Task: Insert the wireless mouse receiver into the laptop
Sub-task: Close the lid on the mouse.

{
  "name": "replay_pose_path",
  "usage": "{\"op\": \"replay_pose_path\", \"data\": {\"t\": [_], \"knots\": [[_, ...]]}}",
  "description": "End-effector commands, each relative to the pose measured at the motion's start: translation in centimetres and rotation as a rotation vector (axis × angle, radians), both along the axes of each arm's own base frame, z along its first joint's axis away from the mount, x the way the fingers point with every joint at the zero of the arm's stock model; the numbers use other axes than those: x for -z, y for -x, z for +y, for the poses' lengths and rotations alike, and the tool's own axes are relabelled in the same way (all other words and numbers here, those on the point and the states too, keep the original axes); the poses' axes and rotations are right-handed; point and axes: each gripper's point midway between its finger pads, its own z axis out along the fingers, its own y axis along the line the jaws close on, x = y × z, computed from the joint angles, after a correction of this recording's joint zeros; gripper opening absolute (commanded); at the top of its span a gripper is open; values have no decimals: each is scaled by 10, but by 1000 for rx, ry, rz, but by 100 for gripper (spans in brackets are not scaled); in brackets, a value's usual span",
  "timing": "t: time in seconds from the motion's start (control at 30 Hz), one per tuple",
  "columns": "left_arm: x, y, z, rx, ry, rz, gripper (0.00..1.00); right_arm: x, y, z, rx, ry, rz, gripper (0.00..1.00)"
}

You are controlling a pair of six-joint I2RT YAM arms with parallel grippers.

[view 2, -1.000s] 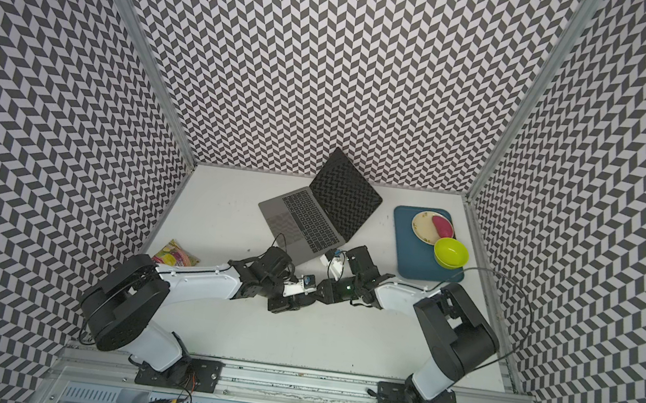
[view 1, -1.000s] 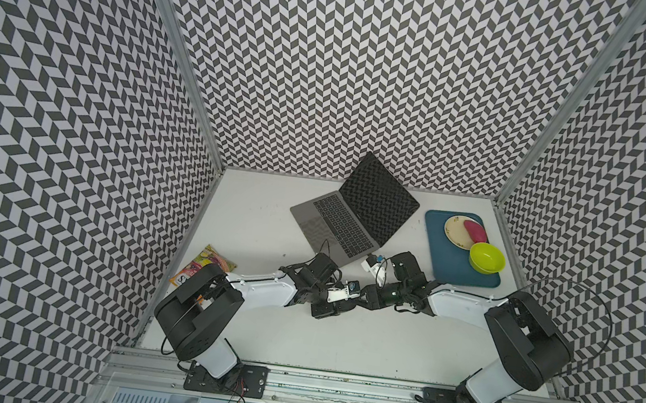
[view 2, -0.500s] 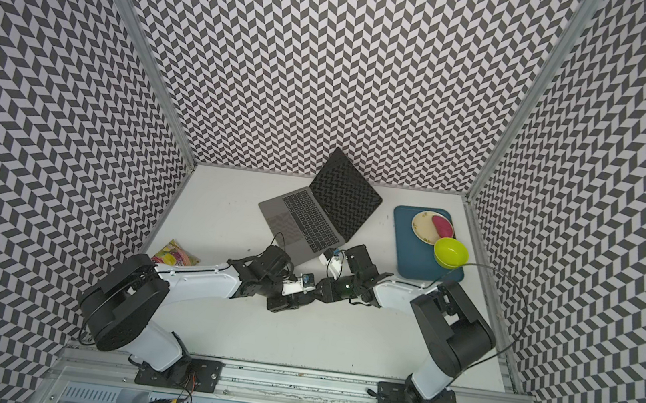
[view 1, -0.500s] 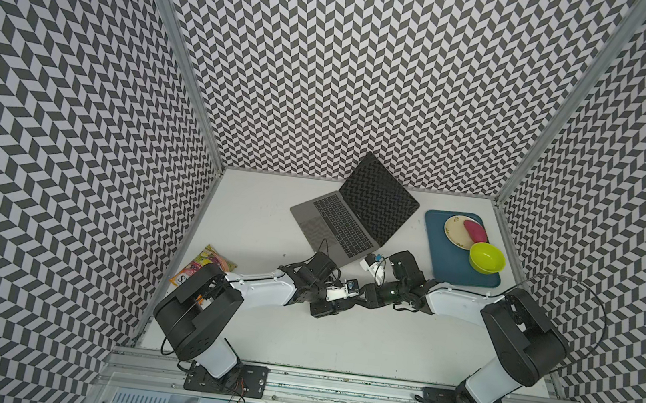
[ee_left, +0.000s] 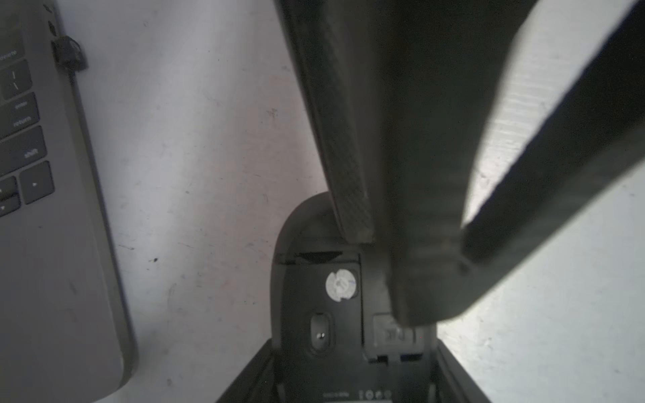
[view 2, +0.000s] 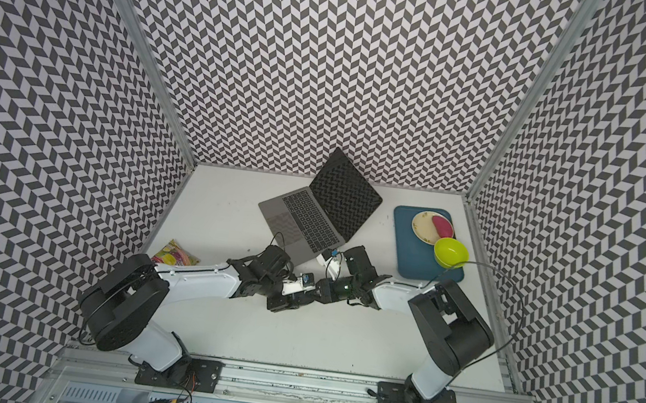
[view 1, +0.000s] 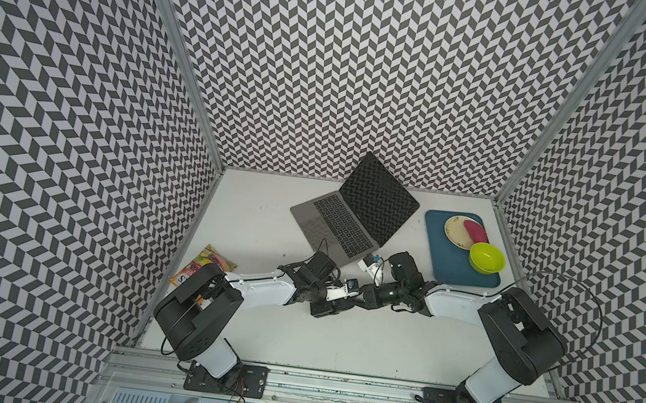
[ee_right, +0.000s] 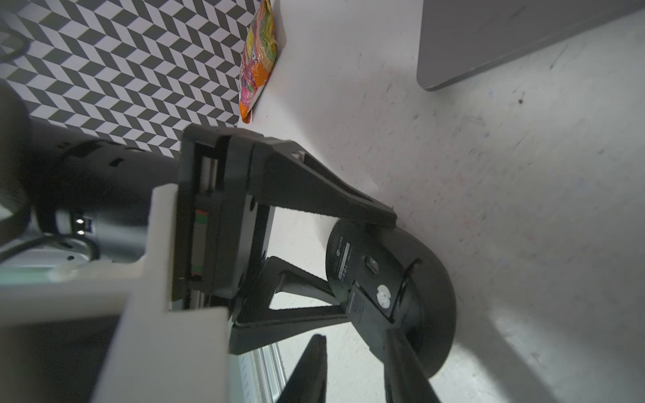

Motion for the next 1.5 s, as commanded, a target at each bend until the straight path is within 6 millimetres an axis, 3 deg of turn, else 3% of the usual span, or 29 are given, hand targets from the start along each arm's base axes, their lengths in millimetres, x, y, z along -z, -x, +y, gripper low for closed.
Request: {"op": "replay_pose_path", "data": {"t": [0.0, 0.3, 0.5, 0.73, 1.07, 1.47], "knots": [[8, 6, -3, 14, -5, 32, 52, -4, 12, 9, -48, -27, -15, 30], [4, 3, -3, 5, 13, 27, 52, -48, -7, -15, 67, -46, -148, 45], [1, 3, -4, 11, 26, 25, 52, -32, -12, -37, 137, 10, -145, 52], [-10, 5, -5, 36, 56, -13, 51, -13, -2, -26, 67, -12, -72, 61], [-5, 7, -4, 41, 42, 0, 50, -22, -10, -20, 97, -31, -105, 49], [0, 9, -4, 46, 28, 18, 50, -12, -2, -6, 28, -41, -52, 39]]}}
